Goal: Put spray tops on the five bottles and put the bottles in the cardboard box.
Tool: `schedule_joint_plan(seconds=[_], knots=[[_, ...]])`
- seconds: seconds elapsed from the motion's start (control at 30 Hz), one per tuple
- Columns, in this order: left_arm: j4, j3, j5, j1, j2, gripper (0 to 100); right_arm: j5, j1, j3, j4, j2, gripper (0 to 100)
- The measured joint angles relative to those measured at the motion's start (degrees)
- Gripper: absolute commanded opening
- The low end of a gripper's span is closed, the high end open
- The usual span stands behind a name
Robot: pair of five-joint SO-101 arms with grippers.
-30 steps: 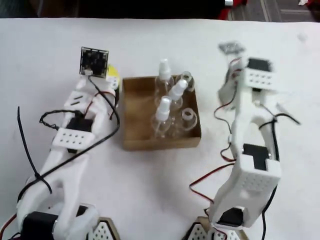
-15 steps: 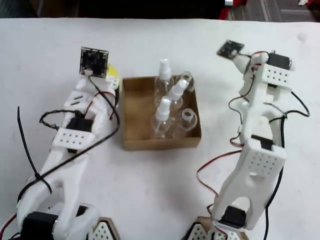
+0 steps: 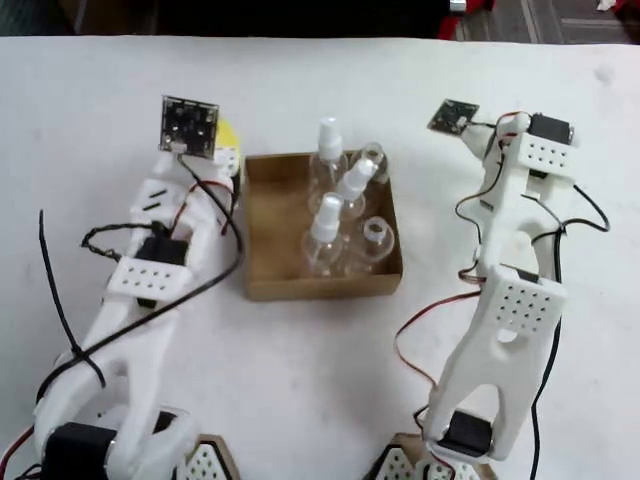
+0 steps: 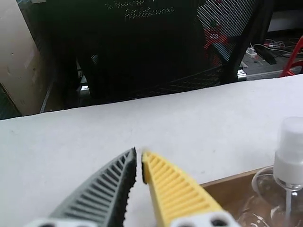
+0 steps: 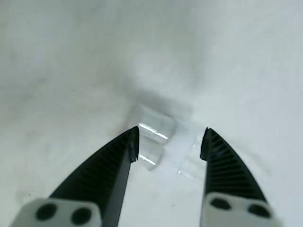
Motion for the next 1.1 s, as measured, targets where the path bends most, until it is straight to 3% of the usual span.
schedule_joint_plan(seconds=[0.23,0.87,1.1], knots=[[-0.1,0.0,-1.1,1.1,0.0,2,5.1,0.0,0.0,4.1,0.0,19.5],[-0.1,0.0,-1.1,1.1,0.0,2,6.1,1.5,-0.6,-3.9,5.6,19.3],[-0.1,0.0,-1.1,1.1,0.0,2,5.0,1.5,-6.0,-4.9,10.0,1.5]])
